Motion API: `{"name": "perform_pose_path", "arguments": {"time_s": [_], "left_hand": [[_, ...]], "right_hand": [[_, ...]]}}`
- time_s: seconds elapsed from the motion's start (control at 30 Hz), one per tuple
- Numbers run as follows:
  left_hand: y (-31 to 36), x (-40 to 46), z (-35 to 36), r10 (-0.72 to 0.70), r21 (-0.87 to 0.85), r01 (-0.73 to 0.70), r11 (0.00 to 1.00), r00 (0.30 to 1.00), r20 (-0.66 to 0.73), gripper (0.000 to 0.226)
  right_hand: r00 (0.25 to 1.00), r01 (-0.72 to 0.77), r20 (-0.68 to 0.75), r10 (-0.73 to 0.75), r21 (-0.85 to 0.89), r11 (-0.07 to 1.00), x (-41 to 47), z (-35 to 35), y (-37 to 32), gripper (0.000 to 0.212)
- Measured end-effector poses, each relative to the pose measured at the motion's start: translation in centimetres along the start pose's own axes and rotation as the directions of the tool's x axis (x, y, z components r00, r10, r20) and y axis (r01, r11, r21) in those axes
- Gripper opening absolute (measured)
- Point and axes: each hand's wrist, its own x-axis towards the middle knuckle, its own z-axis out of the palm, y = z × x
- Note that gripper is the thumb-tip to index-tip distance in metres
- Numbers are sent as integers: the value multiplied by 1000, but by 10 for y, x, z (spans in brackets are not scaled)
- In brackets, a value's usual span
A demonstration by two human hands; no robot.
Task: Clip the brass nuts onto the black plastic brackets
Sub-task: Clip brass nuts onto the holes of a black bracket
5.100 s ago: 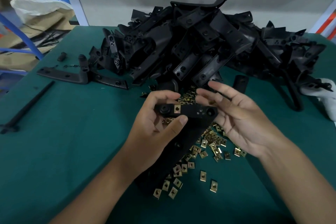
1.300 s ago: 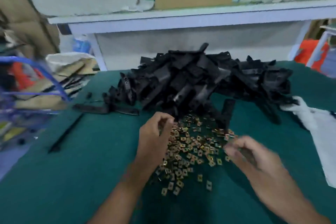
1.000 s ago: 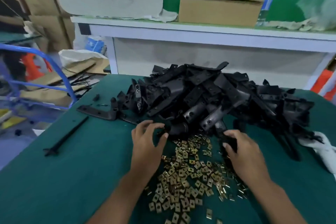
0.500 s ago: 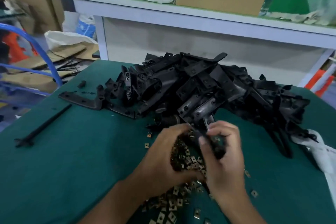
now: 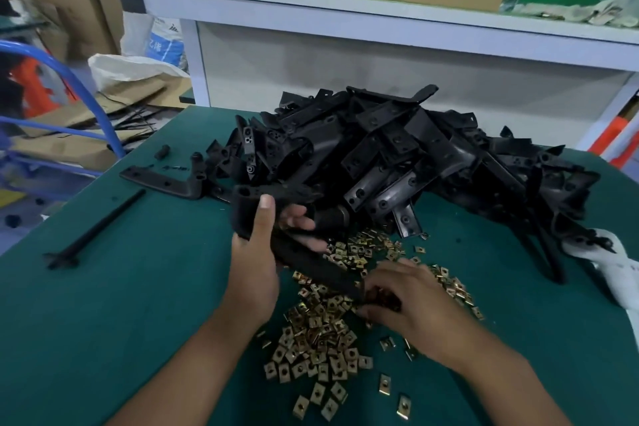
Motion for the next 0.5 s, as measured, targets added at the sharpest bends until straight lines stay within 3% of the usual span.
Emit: {"name": "perform_pose_path", "arguments": {"time_s": [0.1,0.2,0.27,0.4,0.5], "left_hand": [[0,0,-1,-179,-38,185,982,976,124,62],[-6,1,-4,-185,103,168,980,964,190,70],[-8,2,-4,-176,189,136,972,961,212,71],[-7,1,-6,-162,222,85,971,920,357,40],[-9,-3,-3,-178,276,63,959,892,416,25]], "right_hand": [[999,31,-34,-32,-21,999,1,0,-2,34],[999,29,-42,-28,20,999,-1,2,-4,8],[999,-26,-41,30,98,995,-1,2,-3,12],[978,-45,-190,90,227,973,3,0,0,22],[939,-64,-254,230,528,847,7,-5,-5,19]]}}
